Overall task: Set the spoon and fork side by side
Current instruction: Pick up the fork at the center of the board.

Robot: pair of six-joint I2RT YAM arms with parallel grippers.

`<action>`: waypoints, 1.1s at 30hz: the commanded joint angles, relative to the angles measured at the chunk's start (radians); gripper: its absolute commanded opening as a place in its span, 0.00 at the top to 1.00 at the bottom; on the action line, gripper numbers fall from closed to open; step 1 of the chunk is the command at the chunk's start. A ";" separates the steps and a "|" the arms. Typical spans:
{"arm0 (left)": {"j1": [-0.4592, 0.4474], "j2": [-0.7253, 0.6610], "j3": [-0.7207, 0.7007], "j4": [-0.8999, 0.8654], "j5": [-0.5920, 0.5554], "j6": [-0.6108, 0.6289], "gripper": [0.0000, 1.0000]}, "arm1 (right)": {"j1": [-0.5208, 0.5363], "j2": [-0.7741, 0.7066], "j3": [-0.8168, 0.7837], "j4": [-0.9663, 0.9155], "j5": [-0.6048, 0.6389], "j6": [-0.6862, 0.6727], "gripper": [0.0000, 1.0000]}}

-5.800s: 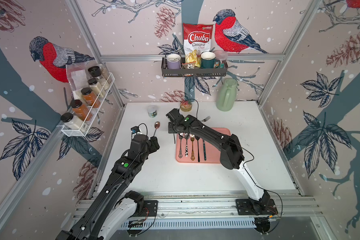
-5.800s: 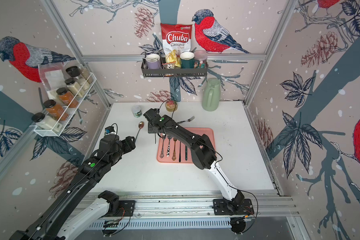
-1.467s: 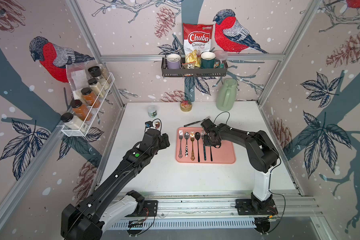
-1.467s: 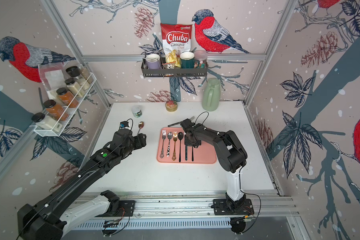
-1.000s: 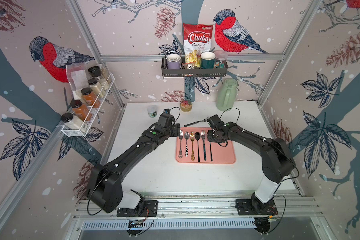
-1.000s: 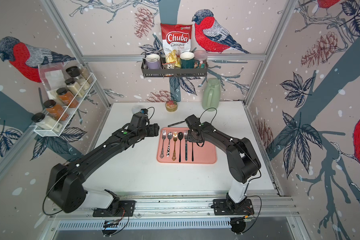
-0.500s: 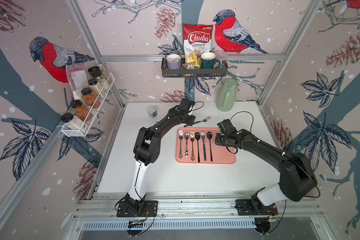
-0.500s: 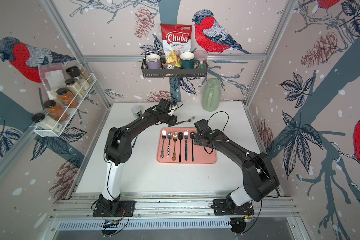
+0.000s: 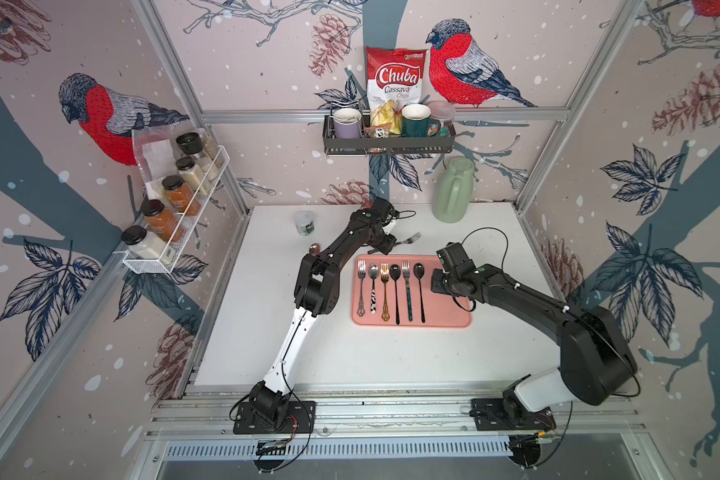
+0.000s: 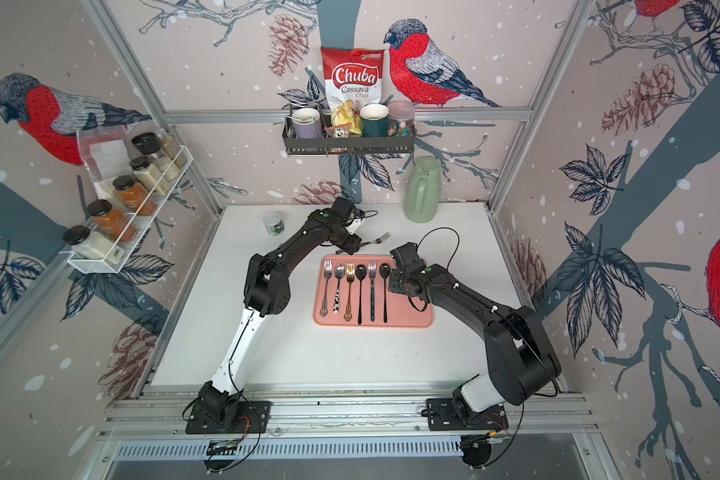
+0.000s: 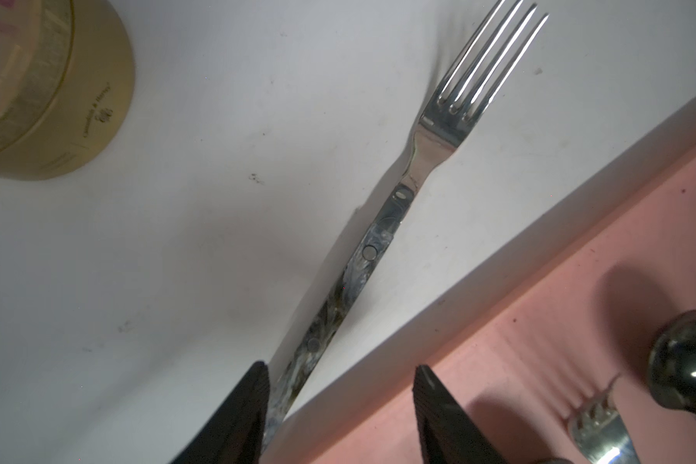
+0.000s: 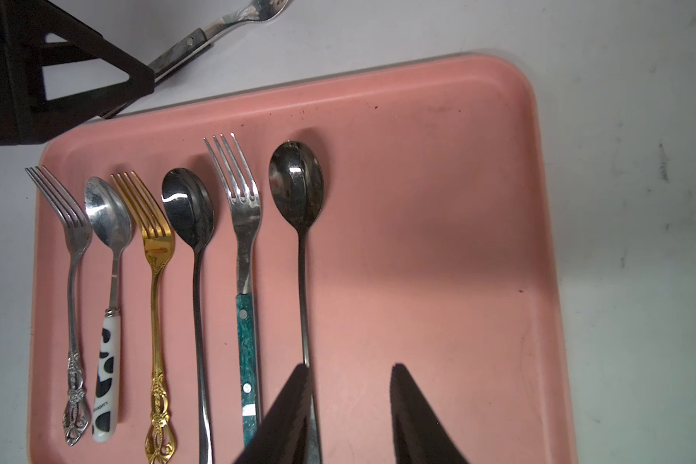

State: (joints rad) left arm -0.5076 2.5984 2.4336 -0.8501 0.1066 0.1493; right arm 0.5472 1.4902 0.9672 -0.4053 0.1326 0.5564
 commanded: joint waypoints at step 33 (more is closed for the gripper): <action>0.061 0.089 0.073 0.007 -0.057 -0.052 0.82 | -0.041 -0.107 -0.033 0.017 -0.023 0.040 0.64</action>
State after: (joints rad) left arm -0.4488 2.6919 2.5114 -0.8261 0.0700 0.1040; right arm 0.5079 1.3861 0.9329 -0.3988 0.1188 0.5831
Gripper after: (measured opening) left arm 0.182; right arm 0.363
